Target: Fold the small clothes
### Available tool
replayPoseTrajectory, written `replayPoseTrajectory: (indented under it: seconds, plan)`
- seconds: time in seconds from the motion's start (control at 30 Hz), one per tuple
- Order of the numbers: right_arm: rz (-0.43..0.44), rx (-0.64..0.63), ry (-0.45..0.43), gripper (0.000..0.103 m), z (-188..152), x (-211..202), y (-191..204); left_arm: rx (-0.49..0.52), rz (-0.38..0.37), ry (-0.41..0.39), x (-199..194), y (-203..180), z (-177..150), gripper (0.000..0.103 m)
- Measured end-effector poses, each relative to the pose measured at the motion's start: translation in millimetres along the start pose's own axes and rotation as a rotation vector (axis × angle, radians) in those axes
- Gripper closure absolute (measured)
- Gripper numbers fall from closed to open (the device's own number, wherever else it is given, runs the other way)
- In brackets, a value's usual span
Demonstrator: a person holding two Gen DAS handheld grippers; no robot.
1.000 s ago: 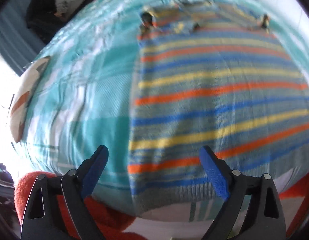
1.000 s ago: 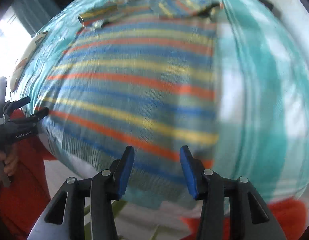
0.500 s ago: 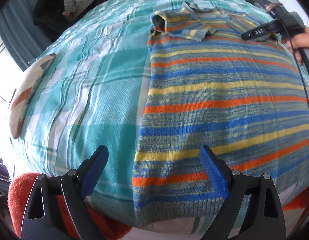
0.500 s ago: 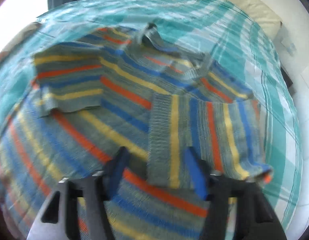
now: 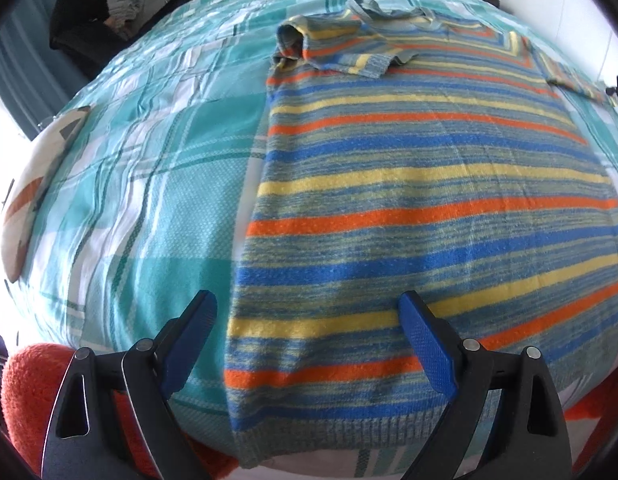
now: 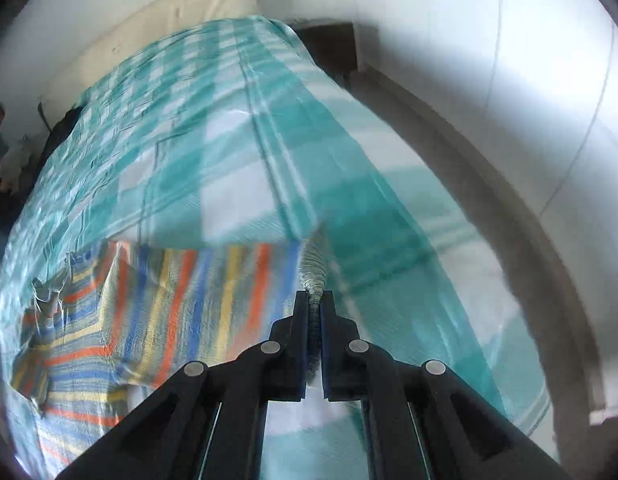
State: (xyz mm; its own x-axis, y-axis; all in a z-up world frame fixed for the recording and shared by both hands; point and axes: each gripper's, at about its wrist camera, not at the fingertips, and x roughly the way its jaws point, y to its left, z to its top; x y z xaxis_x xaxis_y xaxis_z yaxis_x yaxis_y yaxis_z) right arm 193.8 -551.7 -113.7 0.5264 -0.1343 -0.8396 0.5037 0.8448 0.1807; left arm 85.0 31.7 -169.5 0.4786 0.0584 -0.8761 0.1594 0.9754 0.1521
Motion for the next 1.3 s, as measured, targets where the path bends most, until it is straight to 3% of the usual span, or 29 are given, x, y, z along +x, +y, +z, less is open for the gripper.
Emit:
replayPoseTrajectory:
  seconds: [0.17, 0.2, 0.23, 0.27, 0.3, 0.33, 0.37, 0.5, 0.57, 0.63, 0.77, 0.83, 0.9, 1.07, 1.2, 1.23, 1.3]
  plan:
    - [0.227, 0.129, 0.046, 0.093, -22, 18, -29, 0.024, 0.02, -0.014, -2, -6, -3, 0.01]
    - [0.258, 0.162, 0.042, 0.084, -25, 20, -31, 0.02, 0.017, -0.012, -1, -6, -3, 0.01]
    - [0.31, 0.214, 0.036, 0.065, -28, 22, -37, 0.012, 0.012, -0.008, -1, -4, -3, 0.01]
    - [0.34, 0.254, 0.028, 0.059, -30, 24, -42, -0.001, 0.004, -0.001, 1, -3, -3, 0.009]
    - [0.343, 0.281, 0.03, 0.062, -31, 28, -42, -0.009, 0.001, 0.005, 2, -2, -3, 0.009]
    - [0.322, 0.282, 0.046, 0.086, -32, 31, -39, -0.018, -0.002, 0.011, 4, 0, -3, 0.008]
    - [0.259, 0.257, 0.068, 0.099, -31, 34, -34, -0.027, -0.006, 0.016, 5, 1, -3, 0.007]
    - [0.05, 0.096, 0.004, 0.101, -25, 15, -24, -0.036, -0.009, 0.019, 6, 4, -3, 0.006]
    - [-0.057, 0.095, 0.02, 0.101, -25, 20, -41, -0.029, -0.004, 0.019, 7, 3, -3, 0.006]
    - [-0.039, 0.142, 0.056, 0.102, -31, 31, -58, -0.018, 0.002, 0.017, 8, 1, -3, 0.006]
    - [-0.04, 0.132, 0.019, 0.1, -34, 28, -55, -0.018, 0.0, 0.016, 7, 3, -4, 0.005]
    - [0.063, 0.189, 0.013, 0.081, -34, 21, -66, -0.025, -0.003, 0.017, 7, 4, -5, 0.005]
    - [0.139, 0.235, 0.003, 0.072, -31, 12, -81, -0.029, -0.004, 0.018, 7, 4, -5, 0.005]
    - [0.197, 0.28, 0.034, 0.072, -7, 15, -95, -0.029, 0.004, 0.019, 10, 2, -3, 0.004]
    - [0.215, 0.241, 0.084, 0.071, 5, 36, -77, -0.031, 0.015, 0.019, 11, 1, -3, 0.003]
    - [0.195, 0.208, 0.112, 0.076, 6, 44, -68, -0.031, 0.017, 0.019, 12, 1, -2, 0.002]
    - [0.053, 0.094, 0.107, 0.102, 6, 43, -50, -0.03, 0.018, 0.019, 12, 1, -2, 0.002]
